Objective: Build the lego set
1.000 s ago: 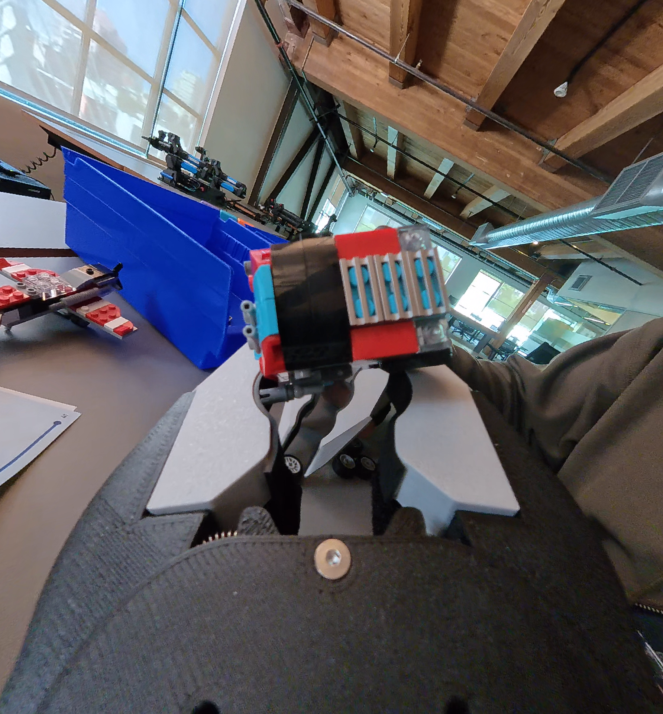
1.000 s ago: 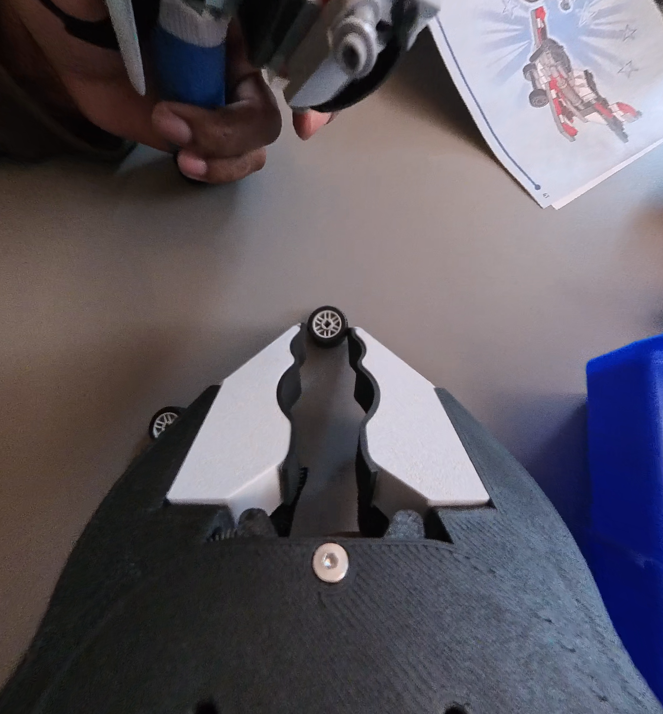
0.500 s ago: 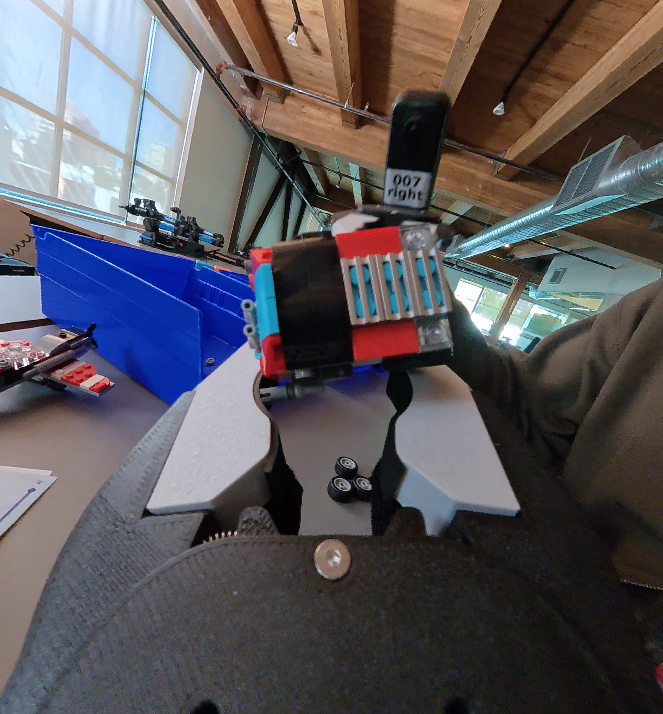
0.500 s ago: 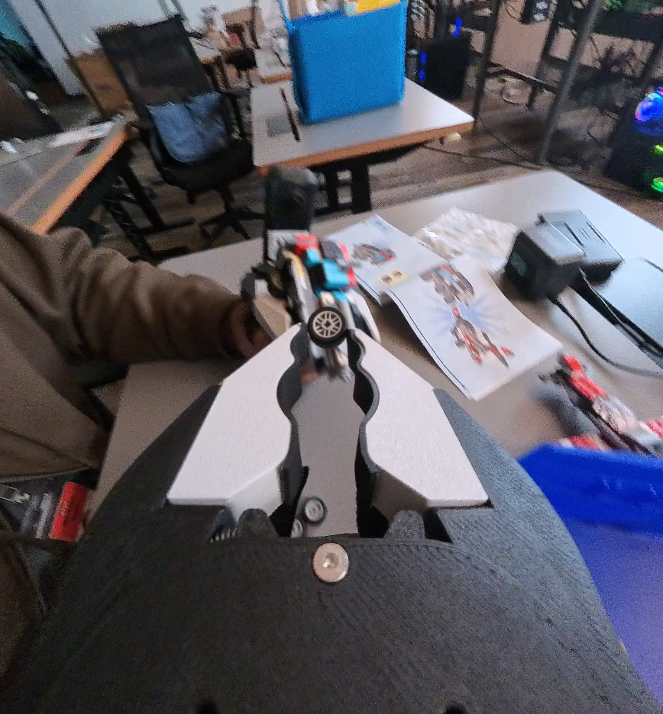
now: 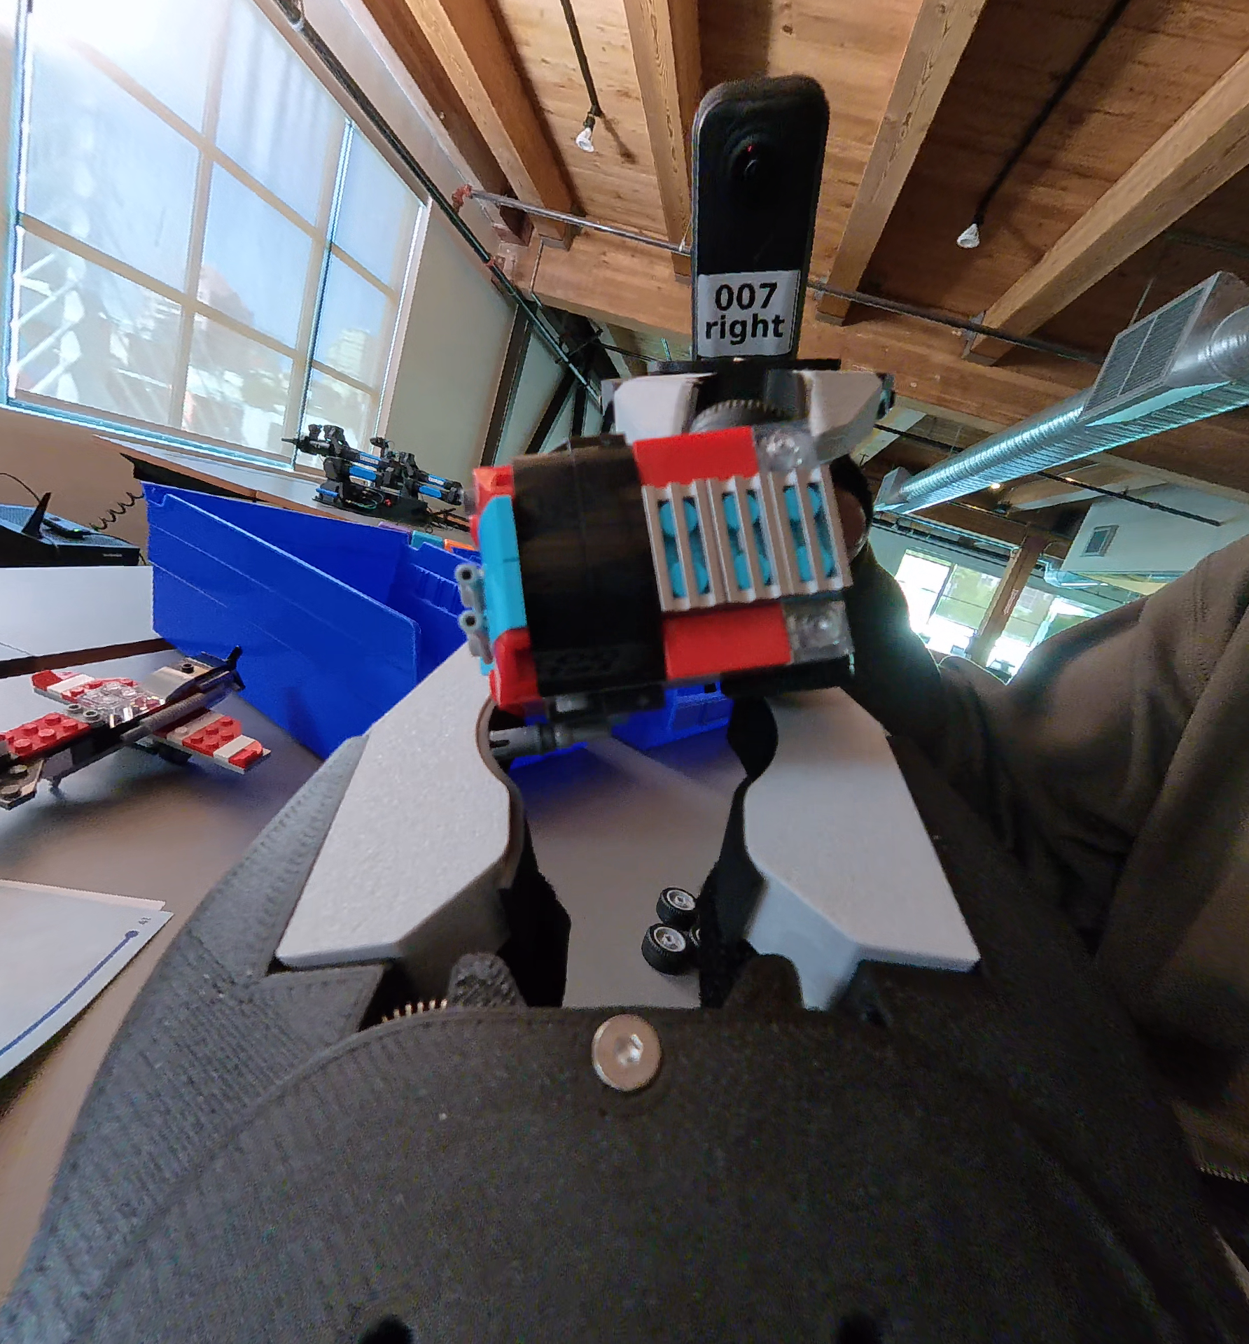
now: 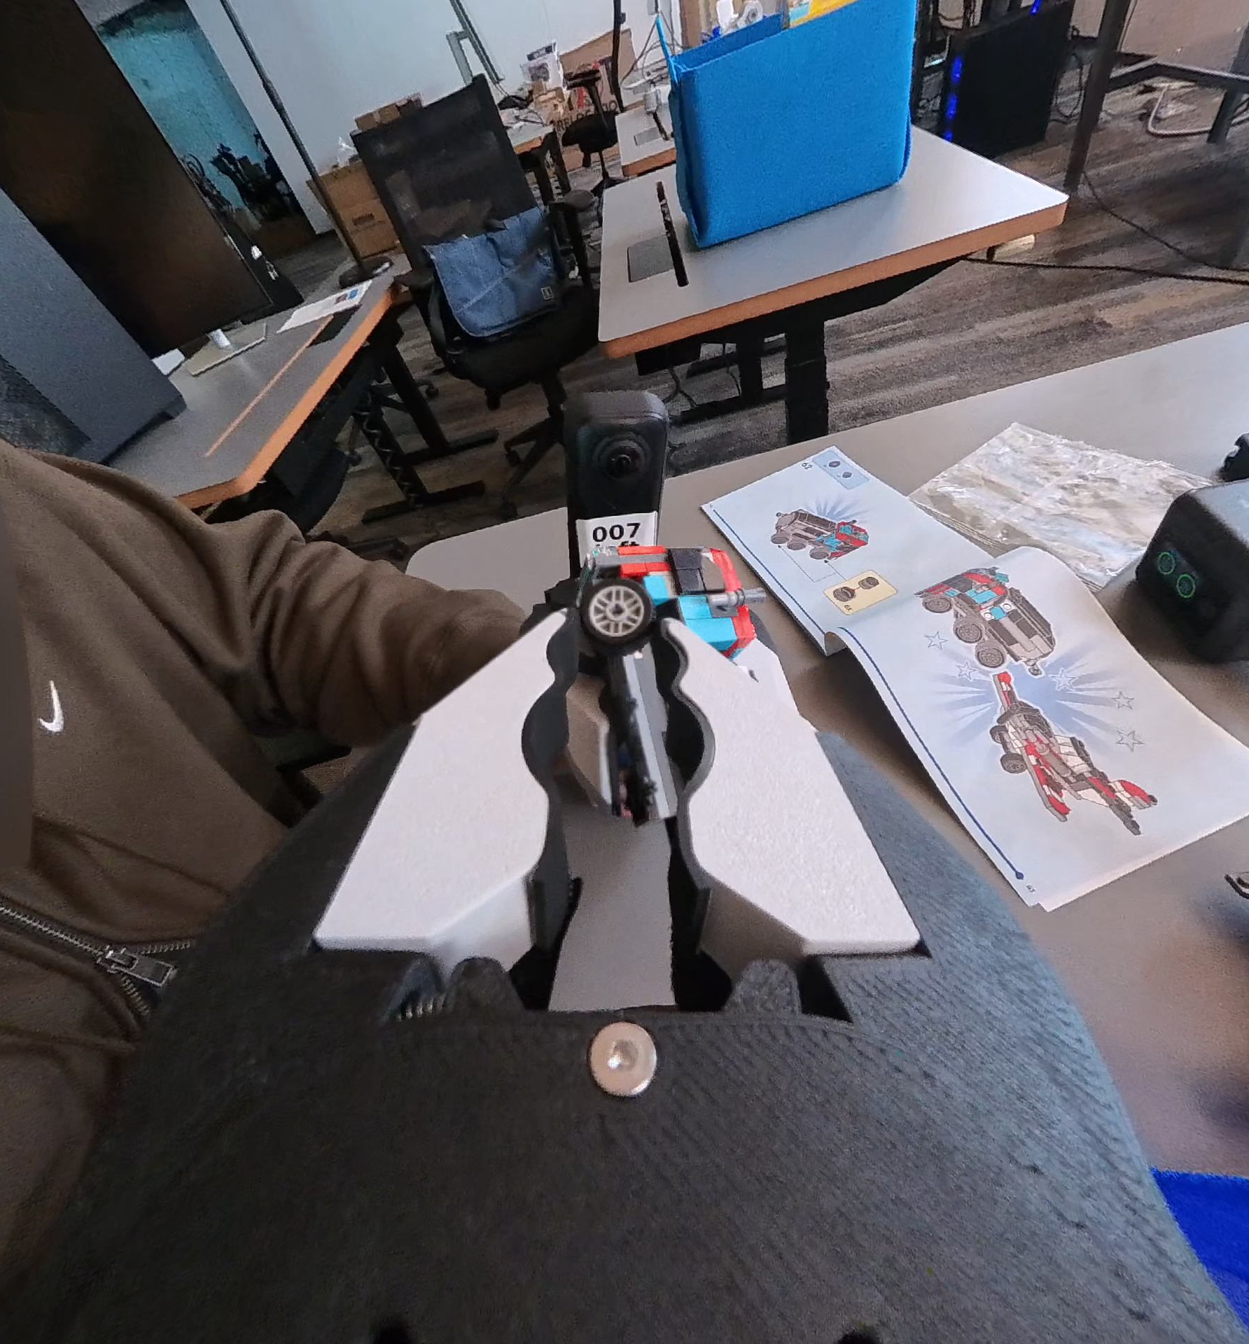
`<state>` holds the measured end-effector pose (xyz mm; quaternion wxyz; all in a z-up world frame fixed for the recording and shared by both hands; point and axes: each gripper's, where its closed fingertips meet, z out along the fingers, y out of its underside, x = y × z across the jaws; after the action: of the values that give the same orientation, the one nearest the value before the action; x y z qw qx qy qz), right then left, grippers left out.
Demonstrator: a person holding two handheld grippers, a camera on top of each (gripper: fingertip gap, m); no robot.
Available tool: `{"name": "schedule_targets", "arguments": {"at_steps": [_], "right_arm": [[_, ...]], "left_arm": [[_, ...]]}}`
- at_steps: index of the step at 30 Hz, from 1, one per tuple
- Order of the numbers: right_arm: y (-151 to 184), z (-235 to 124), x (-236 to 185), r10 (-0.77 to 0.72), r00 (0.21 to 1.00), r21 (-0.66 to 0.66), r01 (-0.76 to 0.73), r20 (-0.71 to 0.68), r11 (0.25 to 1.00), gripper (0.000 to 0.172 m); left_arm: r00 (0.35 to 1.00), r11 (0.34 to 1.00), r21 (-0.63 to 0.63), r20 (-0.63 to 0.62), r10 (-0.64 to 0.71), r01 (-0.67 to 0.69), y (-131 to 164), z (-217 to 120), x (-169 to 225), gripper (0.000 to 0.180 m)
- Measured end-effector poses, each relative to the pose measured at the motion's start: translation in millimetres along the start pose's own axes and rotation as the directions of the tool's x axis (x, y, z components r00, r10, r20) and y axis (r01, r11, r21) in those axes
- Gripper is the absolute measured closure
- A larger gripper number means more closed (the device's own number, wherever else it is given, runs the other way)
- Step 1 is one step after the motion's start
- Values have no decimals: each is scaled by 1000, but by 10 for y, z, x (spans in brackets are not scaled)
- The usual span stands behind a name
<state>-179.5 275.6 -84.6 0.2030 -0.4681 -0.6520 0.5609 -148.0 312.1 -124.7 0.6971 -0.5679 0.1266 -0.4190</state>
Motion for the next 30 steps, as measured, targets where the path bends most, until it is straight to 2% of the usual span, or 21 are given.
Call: {"name": "schedule_targets", "arguments": {"at_steps": [10,24,30], "right_arm": [[35,108,-57,30,998,-1,-30,51,1000,151],[22,113,-52,46,998,11,-46,46,999,151],[4,136,-31,16,1000,23,-16,3,1000,150]], "left_arm": [[1000,1000,-17,-1,24,-24,21,6,16,125],[1000,1000,-20,-8,12,-12,31,14,29,125],[1000,1000,-10,-7,-2,2,14,5,19,125]]}}
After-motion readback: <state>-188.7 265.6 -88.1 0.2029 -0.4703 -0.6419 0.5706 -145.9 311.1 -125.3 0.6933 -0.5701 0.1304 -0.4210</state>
